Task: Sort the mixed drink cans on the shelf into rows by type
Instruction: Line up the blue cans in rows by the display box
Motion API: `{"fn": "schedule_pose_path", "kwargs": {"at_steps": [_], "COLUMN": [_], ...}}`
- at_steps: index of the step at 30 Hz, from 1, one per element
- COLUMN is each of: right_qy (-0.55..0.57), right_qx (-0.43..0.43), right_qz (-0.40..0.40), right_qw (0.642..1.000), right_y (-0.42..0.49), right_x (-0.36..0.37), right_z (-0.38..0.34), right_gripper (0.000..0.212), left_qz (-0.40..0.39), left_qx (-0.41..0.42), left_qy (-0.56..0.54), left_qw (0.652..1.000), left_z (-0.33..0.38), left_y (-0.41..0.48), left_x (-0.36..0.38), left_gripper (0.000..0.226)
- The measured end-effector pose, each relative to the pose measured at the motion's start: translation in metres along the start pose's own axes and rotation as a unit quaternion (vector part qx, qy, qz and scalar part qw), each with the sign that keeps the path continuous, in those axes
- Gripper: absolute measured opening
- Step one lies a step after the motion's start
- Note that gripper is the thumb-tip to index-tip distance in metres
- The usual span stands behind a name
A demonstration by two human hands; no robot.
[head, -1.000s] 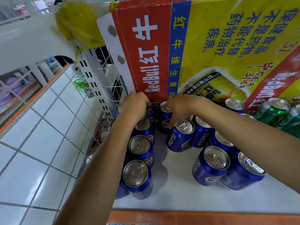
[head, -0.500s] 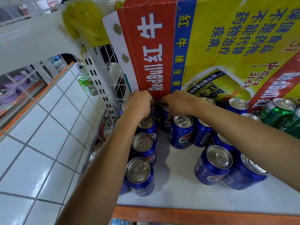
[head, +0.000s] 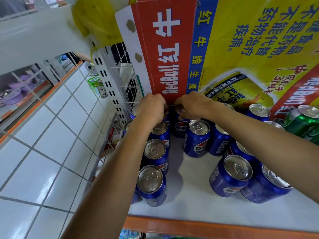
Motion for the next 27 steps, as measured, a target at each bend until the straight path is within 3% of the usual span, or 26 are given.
{"fn": "schedule_pose_path", "kwargs": {"at_steps": [15,27], "right_qy": [-0.031,0.019], "right_qx": [0.034,0.039], "right_qz": [0.044,0.052], "right_qw": [0.998,0.998], "right_y": [-0.009,-0.016], "right_x": [0.006,0.005], "right_z": [-0.001,-0.003], "right_gripper": [0.047,0.042], "left_qz": [-0.003,-0.013], "left_qx": [-0.003,-0.016], "left_qy": [0.014,0.007], "left_qw": [1.000,1.000], "left_z": [0.003,0.004], "left_y": [-0.006,-0.006], "left_x": [-0.003,-0.005], "left_gripper": [0.029,0.031]}}
Point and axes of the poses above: each hand's wrist, its own y-axis towards the middle knuckle, its own x-axis out of the palm, z = x × y, the point moved 4 cm from there along y, towards the middle knuckle, and after that the axes turned 8 degrees about -x, right-handed, at the moved point
